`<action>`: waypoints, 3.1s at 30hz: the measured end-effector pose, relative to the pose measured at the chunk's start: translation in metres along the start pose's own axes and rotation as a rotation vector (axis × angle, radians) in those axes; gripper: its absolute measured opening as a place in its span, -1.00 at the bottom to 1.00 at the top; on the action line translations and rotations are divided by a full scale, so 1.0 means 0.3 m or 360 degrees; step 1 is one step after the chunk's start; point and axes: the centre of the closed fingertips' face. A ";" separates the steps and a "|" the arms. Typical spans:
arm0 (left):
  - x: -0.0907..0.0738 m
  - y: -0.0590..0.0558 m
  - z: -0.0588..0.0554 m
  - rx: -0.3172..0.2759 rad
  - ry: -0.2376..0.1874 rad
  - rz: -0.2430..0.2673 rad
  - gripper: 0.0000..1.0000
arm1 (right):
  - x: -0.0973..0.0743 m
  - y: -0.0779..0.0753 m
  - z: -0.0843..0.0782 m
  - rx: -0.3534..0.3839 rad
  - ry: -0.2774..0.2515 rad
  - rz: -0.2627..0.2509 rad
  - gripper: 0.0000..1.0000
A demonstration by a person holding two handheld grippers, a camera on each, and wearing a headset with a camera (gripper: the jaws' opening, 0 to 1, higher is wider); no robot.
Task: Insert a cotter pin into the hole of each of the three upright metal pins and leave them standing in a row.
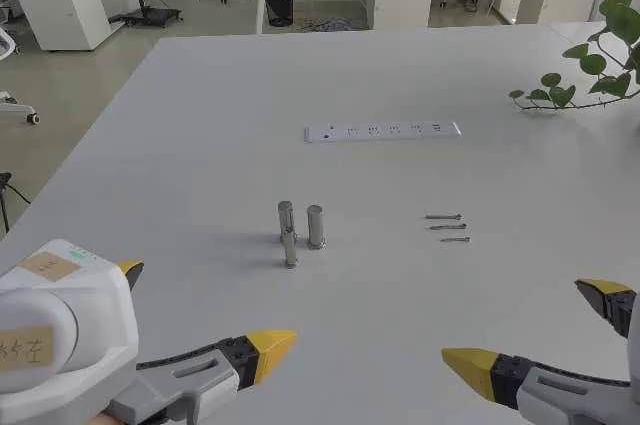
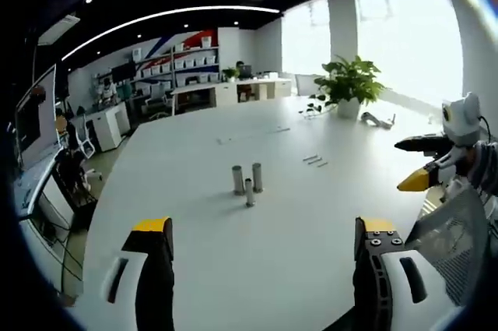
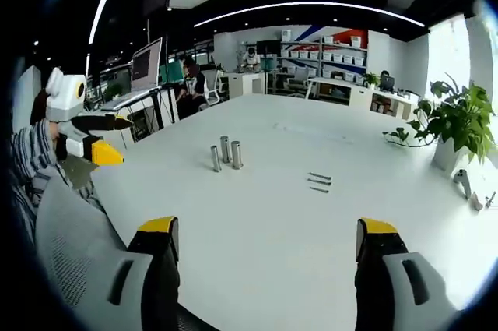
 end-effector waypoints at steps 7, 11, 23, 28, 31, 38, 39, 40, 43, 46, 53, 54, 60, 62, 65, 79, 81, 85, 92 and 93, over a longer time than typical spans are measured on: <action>-0.018 0.016 -0.005 -0.0005 -0.0007 0.0034 0.71 | 0.000 0.005 -0.003 0.0034 0.0011 0.0013 0.78; -0.022 0.020 -0.010 -0.0006 -0.0006 0.0042 0.70 | 0.002 0.008 0.007 0.0006 0.0000 0.0016 0.77; -0.023 0.030 -0.001 -0.0011 -0.0014 0.0053 0.71 | -0.002 0.007 0.015 0.0015 -0.0018 0.0017 0.78; -0.025 0.033 0.002 -0.0010 -0.0022 0.0060 0.71 | -0.003 0.003 0.015 0.0022 -0.0023 0.0012 0.79; -0.025 0.029 0.002 -0.0013 -0.0025 0.0058 0.71 | -0.002 0.000 0.013 0.0020 -0.0022 0.0013 0.79; -0.022 0.029 0.000 -0.0023 -0.0034 0.0071 0.71 | 0.000 -0.006 0.013 0.0015 -0.0015 0.0014 0.79; -0.022 0.029 -0.001 -0.0028 -0.0037 0.0074 0.71 | 0.001 -0.007 0.013 0.0014 -0.0015 0.0014 0.79; -0.021 0.030 -0.001 -0.0031 -0.0037 0.0074 0.71 | 0.001 -0.006 0.013 0.0013 -0.0017 0.0016 0.79; -0.020 0.034 -0.005 -0.0037 -0.0027 0.0073 0.70 | 0.007 -0.008 0.009 0.0012 -0.0011 0.0015 0.79; -0.023 0.037 -0.005 -0.0036 -0.0025 0.0075 0.70 | 0.009 -0.007 0.008 0.0021 -0.0009 0.0014 0.78; -0.021 0.040 -0.005 -0.0035 -0.0018 0.0073 0.69 | 0.010 -0.003 0.004 0.0031 -0.0005 0.0022 0.78; -0.021 0.039 -0.005 -0.0032 -0.0016 0.0074 0.69 | 0.009 -0.003 0.006 0.0035 -0.0008 0.0023 0.78; -0.017 0.037 -0.005 -0.0034 -0.0017 0.0071 0.68 | 0.007 -0.010 0.010 0.0033 -0.0011 0.0017 0.78; -0.016 0.037 -0.006 -0.0034 -0.0018 0.0069 0.67 | 0.008 -0.013 0.010 0.0043 -0.0005 0.0018 0.78; -0.014 0.035 -0.007 -0.0032 -0.0016 0.0064 0.66 | 0.006 -0.009 0.035 0.0192 -0.0023 0.0059 0.78; 0.044 0.082 0.018 -0.0010 -0.0047 0.0031 0.38 | 0.011 -0.002 0.048 0.0134 -0.0019 0.0072 0.73; 0.064 0.096 0.022 -0.0005 -0.0045 0.0019 0.30 | 0.014 -0.003 0.051 0.0131 -0.0019 0.0073 0.72; 0.114 0.118 0.019 -0.0001 -0.0034 -0.0010 0.08 | 0.029 -0.007 0.063 0.0141 -0.0025 0.0073 0.68; 0.233 0.163 0.005 0.0027 0.0002 -0.0077 -0.08 | 0.064 -0.001 0.069 0.0121 -0.0003 0.0084 0.60; 0.248 0.167 0.005 0.0048 0.0008 -0.0090 -0.10 | 0.071 0.001 0.067 0.0116 0.0007 0.0089 0.59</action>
Point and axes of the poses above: the centre of the closed fingertips' face, and the gripper's own axes: x roughly forward along the fingers, y roughly to its left, z roughly out of its top, and after that the axes turned 15 degrees about -z, right-handed
